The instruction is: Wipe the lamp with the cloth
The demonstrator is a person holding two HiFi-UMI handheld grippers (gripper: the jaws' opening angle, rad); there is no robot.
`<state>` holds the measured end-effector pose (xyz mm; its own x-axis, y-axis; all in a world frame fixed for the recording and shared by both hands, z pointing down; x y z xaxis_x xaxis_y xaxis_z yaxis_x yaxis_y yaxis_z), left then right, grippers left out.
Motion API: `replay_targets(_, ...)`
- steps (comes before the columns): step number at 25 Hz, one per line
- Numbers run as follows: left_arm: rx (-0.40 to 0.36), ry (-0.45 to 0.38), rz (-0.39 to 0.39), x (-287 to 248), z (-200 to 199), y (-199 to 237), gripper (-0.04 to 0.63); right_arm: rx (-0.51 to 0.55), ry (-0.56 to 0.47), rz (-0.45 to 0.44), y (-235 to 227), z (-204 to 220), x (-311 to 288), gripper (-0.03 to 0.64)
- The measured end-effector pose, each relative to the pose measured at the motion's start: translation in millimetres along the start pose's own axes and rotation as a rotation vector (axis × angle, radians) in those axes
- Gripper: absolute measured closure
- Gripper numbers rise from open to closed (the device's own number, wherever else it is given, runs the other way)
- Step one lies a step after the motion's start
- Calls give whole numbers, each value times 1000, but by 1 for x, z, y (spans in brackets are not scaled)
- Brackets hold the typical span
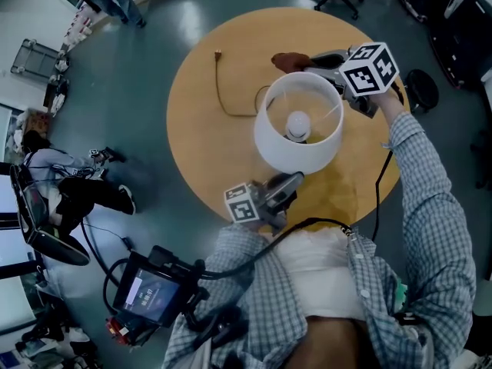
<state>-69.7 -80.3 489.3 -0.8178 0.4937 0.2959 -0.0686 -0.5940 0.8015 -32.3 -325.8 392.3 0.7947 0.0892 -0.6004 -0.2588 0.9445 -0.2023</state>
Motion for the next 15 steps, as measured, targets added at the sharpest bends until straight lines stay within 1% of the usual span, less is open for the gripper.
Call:
replay_targets(9, -5, 12, -7, -4, 0, 6, 523, 284, 260, -124, 22, -38, -41, 538)
replay_targets(15, -7, 18, -7, -8, 0, 5, 523, 467, 426, -168, 32, -50, -52, 538)
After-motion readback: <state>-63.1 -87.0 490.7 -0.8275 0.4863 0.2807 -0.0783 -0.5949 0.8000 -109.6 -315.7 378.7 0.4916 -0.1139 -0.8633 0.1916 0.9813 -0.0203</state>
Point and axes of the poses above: the fingertips, and each gripper's own axes: x backward along the fingers, y to its left, z out of its underside, the point moved 4 cm from there along x, backward along the fingers, and after that the axes turned 7 degrees about y, right-handed, at the moved point
